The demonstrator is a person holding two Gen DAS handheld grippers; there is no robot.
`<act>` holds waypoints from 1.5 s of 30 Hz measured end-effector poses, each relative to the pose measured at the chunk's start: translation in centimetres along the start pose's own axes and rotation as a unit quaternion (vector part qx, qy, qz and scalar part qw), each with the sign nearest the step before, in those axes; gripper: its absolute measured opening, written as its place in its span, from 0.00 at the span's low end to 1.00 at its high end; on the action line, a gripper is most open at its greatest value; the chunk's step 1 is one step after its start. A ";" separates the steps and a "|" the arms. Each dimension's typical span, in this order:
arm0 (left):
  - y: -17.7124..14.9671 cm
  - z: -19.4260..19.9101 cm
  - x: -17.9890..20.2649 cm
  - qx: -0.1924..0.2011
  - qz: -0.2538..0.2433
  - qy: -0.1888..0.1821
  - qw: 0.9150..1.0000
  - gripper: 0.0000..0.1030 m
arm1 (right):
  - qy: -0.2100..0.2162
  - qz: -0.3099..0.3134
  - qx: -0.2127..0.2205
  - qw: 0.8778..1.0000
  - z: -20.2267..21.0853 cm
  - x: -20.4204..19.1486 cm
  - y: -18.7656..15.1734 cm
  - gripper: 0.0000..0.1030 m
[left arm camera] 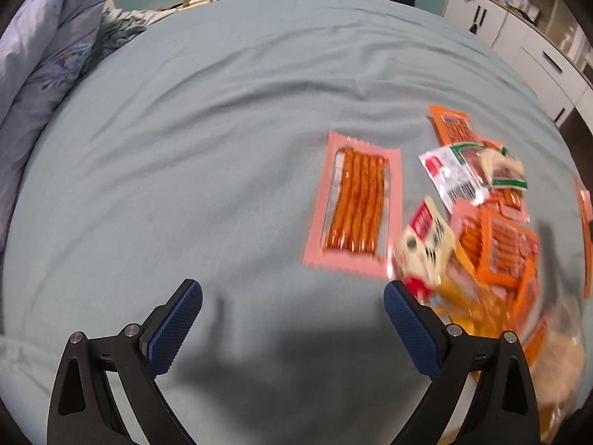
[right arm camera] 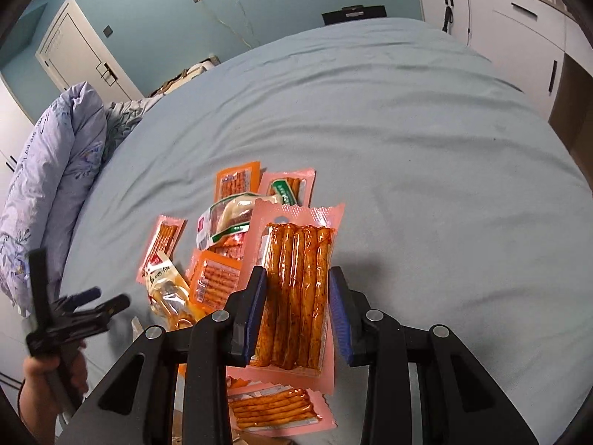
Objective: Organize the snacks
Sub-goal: 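Grasp the pink sausage-stick pack with the right gripper, then carry the pink pack with the right gripper toward the box while the left gripper grasps another pink pack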
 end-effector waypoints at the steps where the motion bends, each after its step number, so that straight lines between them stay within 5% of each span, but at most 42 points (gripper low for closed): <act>1: 0.4 -0.3 0.3 -0.002 -0.005 -0.010 1.000 0.96 | 0.001 0.000 -0.003 1.000 -0.3 0.0 -0.1 0.31; 4: 2.0 -1.0 1.5 0.001 -0.020 -0.042 0.999 0.95 | 0.005 -0.002 -0.009 1.000 -0.2 -0.2 1.2 0.31; 8: 3.3 -4.1 1.4 -0.023 0.005 -0.029 0.999 0.97 | 0.010 0.000 -0.021 1.000 -0.9 -0.2 1.3 0.31; 12: 4.2 -4.3 2.0 0.016 0.007 -0.008 1.000 0.93 | 0.007 0.001 -0.030 1.000 -1.6 -0.1 1.3 0.31; 15: 4.5 -3.1 3.6 0.038 -0.031 -0.007 0.999 0.43 | -0.005 0.008 -0.031 0.999 -2.1 -0.2 1.4 0.31; 17: 4.6 -2.7 3.9 0.036 -0.038 0.002 0.999 0.33 | -0.007 0.008 -0.028 1.000 -2.2 -0.4 1.3 0.31; 23: 2.5 0.2 2.9 0.021 -0.005 -0.009 1.000 0.32 | 0.014 -0.022 0.003 1.000 -0.9 0.2 1.1 0.31; 28: 0.7 9.2 0.6 0.084 0.036 -0.030 0.995 0.32 | 0.043 -0.055 0.017 0.997 0.8 1.1 0.1 0.31; 30: -1.3 14.1 0.6 0.124 0.043 -0.057 0.990 0.32 | 0.082 -0.084 0.013 0.993 1.2 1.6 -0.8 0.31; 35: -7.8 20.5 3.8 0.173 0.021 -0.145 0.974 0.32 | 0.073 -0.077 0.024 0.994 3.3 1.7 -2.8 0.31; 40: -13.6 20.7 9.4 0.160 -0.038 -0.175 0.971 0.36 | 0.078 -0.065 0.043 0.994 6.3 1.1 -4.2 0.31; 43: -14.6 18.1 11.5 0.119 -0.070 -0.133 0.982 0.40 | 0.073 -0.037 0.051 0.995 7.4 0.4 -5.2 0.31; 45: -15.0 16.6 12.4 0.095 -0.086 -0.110 0.986 0.55 | 0.076 -0.023 0.054 0.995 8.3 0.0 -6.2 0.31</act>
Point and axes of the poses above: each gripper's, at about its wrist camera, not at the fingertips, and z roughly against the way its jaws point, x to its right, y to its top, the point moved 7 cm from there along -z, roughly the way its jaws point, and after that the axes turned 7 degrees about -x, right-handed, at the moved point
